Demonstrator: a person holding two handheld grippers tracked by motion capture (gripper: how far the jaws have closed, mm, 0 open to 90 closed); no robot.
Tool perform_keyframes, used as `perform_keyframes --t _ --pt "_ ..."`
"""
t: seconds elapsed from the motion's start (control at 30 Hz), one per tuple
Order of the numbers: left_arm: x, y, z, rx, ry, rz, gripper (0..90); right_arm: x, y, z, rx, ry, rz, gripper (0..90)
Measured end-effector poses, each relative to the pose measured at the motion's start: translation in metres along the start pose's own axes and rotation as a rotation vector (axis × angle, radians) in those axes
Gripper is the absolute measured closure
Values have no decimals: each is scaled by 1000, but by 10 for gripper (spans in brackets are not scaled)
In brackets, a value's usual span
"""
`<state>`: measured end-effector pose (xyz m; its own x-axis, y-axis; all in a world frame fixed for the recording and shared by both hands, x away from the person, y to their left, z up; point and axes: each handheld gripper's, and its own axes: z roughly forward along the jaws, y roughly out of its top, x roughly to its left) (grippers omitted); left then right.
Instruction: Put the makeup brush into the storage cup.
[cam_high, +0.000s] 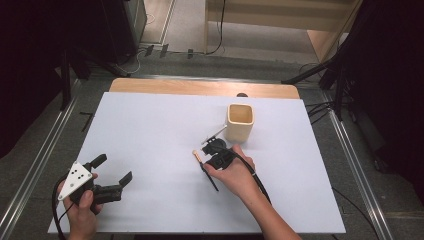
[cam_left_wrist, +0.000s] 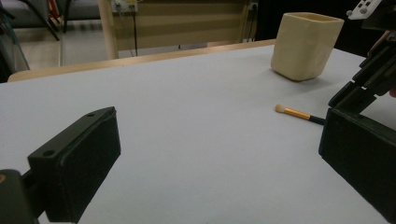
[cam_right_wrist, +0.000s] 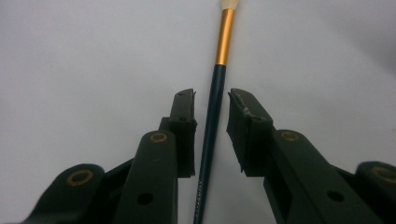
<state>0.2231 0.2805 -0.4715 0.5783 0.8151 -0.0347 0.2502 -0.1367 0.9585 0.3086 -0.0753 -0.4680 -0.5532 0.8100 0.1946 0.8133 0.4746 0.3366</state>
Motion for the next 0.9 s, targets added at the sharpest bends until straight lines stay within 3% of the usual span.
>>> perform_keyframes --t 0.63,0.9 --pt "0 0 0 1 -2 2 0 14 13 21 80 -129 -48 741" --pt "-1 0 1 3 -4 4 0 16 14 22 83 -153 -49 779"
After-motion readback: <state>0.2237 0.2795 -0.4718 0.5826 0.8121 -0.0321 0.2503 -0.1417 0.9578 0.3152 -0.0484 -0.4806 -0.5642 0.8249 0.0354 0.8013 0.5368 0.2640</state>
